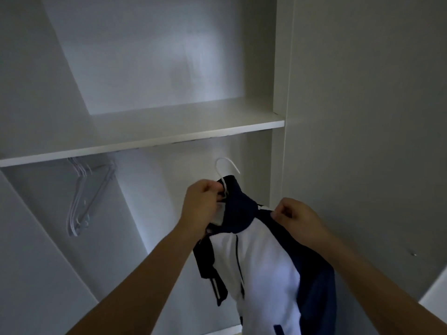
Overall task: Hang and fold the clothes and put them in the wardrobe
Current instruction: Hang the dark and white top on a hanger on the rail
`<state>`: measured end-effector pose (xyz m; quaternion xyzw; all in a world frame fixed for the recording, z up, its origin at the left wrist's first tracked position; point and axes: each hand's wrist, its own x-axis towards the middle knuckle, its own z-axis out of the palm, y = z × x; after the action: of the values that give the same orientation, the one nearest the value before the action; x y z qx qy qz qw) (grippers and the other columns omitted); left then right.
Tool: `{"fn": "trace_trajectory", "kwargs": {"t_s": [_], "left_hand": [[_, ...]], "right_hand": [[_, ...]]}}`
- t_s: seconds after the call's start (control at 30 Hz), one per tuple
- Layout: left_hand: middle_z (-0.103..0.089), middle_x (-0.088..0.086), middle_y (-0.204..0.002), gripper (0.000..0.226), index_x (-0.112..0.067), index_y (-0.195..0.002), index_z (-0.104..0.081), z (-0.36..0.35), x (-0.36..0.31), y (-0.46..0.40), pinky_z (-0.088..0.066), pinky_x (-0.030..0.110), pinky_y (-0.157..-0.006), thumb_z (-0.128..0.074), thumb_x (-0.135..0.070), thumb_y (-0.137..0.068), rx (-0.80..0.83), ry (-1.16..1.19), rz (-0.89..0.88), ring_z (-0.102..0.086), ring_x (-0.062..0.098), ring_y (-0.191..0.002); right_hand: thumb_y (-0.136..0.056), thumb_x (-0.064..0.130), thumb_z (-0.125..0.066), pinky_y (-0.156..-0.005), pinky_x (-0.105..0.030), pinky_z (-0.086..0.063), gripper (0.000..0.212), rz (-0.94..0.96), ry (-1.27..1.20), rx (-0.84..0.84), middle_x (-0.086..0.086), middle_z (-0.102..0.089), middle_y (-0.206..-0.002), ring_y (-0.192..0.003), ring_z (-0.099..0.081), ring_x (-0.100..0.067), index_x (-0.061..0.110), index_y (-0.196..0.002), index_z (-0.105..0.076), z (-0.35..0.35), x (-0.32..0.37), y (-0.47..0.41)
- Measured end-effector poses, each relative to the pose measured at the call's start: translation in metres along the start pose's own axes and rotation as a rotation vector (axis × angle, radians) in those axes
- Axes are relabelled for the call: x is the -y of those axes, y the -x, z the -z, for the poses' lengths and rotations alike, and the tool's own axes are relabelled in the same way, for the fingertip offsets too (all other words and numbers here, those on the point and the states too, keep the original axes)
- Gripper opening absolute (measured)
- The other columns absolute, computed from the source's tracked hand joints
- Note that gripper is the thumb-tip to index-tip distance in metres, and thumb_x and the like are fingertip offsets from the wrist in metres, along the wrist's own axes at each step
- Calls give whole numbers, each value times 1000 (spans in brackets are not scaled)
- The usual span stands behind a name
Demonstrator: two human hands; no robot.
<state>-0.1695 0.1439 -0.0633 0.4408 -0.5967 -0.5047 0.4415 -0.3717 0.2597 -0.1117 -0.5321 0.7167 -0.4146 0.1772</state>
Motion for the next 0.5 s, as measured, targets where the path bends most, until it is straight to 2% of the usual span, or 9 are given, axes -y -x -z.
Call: {"fn": "trace_trajectory", "kwargs": {"t_s": [0.07, 0.1, 0.17, 0.23, 0.3, 0.4, 0.5], "left_hand": [[-65, -5, -100, 13, -23, -105, -61, 6, -3, -4, -50, 24, -74, -61, -24, -92, 38, -174, -144, -64, 7, -86], [-64, -5, -103, 18, -24, -109, -59, 7, -7, -7, -49, 23, -76, -62, -28, -92, 122, -157, -151, -63, 4, -87], [-68, 5, -101, 18, -16, -105, -64, 6, -13, -14, -52, 27, -81, -59, -30, -96, 251, -160, -133, -64, 6, -84], [-71, 10, -92, 26, -8, -92, -69, 7, -21, -21, -52, 33, -82, -51, -24, -100, 194, -277, -227, -65, 12, -79], [-72, 4, -87, 32, -7, -85, -71, 11, -26, -26, -53, 31, -83, -46, -21, -101, 134, -324, -301, -67, 12, -80], [-73, -4, -93, 31, -8, -94, -73, 25, -28, -30, -51, 27, -88, -47, -23, -102, 51, -317, -340, -67, 7, -86], [-73, -2, -98, 28, -11, -102, -75, 35, -22, -27, -50, 24, -89, -49, -23, -102, 47, -314, -349, -67, 9, -92]], "right_hand": [[-92, 31, -60, -53, -16, -41, 25, 39, -5, -14, 4, -61, -66, -53, -50, -1, 26, -69, -54, 0, 1, -1], [-93, 32, -59, -50, -12, -39, 25, 59, 5, -19, 7, -60, -66, -52, -50, -1, 27, -69, -53, 0, 3, -1], [-94, 33, -57, -49, -12, -39, 25, 89, 23, -24, 12, -59, -64, -52, -49, -1, 29, -71, -51, -1, 8, -2], [-95, 35, -55, -49, -13, -40, 23, 107, 24, -30, 9, -60, -66, -54, -50, -1, 29, -74, -51, -2, 10, -2], [-97, 36, -51, -49, -15, -40, 22, 126, 71, -58, 4, -58, -67, -56, -51, -1, 28, -77, -48, -1, 11, -2], [-100, 35, -44, -49, -22, -33, 27, 126, 254, -90, 5, -54, -68, -59, -51, -6, 26, -74, -39, 7, 10, -6], [-100, 28, -44, -50, -26, -36, 27, 73, 356, 4, 0, -55, -67, -61, -53, -17, 18, -75, -41, 17, 1, -12]]}}
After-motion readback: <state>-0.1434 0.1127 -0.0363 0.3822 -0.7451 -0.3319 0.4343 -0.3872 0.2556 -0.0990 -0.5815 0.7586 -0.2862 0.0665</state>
